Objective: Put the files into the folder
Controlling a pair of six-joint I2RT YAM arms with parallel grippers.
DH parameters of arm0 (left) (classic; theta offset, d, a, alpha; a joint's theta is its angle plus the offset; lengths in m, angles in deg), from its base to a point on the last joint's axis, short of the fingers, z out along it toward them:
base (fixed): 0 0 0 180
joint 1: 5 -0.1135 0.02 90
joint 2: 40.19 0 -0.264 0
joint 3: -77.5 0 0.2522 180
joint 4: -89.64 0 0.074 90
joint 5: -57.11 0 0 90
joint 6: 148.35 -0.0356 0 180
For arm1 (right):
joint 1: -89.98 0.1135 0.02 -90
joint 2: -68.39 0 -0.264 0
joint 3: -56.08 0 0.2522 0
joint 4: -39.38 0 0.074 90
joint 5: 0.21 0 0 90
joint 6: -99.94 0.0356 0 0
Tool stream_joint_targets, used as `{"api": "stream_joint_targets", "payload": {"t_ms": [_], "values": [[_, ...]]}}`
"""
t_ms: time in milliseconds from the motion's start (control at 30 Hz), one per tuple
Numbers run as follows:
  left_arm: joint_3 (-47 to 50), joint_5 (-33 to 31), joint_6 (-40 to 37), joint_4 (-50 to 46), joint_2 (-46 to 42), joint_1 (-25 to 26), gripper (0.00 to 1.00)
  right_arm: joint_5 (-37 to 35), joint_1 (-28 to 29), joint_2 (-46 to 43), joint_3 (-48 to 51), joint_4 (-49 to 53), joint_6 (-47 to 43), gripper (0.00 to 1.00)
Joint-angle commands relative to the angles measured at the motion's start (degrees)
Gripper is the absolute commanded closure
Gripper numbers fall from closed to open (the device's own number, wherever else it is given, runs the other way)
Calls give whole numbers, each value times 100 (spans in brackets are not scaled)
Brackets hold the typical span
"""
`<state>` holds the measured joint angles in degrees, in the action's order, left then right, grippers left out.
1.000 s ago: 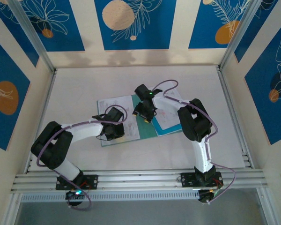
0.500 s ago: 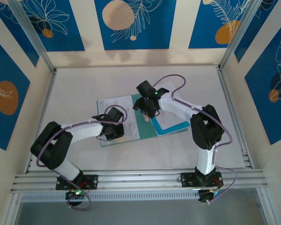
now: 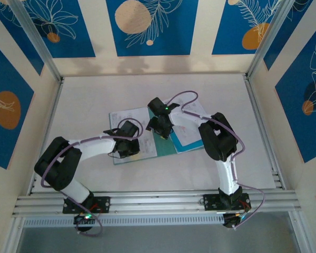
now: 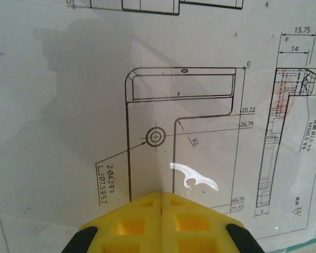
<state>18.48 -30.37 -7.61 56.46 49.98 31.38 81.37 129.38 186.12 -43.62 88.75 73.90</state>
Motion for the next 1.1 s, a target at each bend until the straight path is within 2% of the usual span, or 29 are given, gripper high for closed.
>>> {"api": "stream_joint_targets", "payload": {"t_ms": [0,567,1067], "values": [[211,-286,32,-523,102,-35,100,8,-35,195,-144,113,116,32],[244,-358,50,-652,67,-84,100,-497,-227,465,-28,922,-50,32],[539,-332,330,-556,-42,-228,100,-214,-673,756,177,1030,-411,31]]}}
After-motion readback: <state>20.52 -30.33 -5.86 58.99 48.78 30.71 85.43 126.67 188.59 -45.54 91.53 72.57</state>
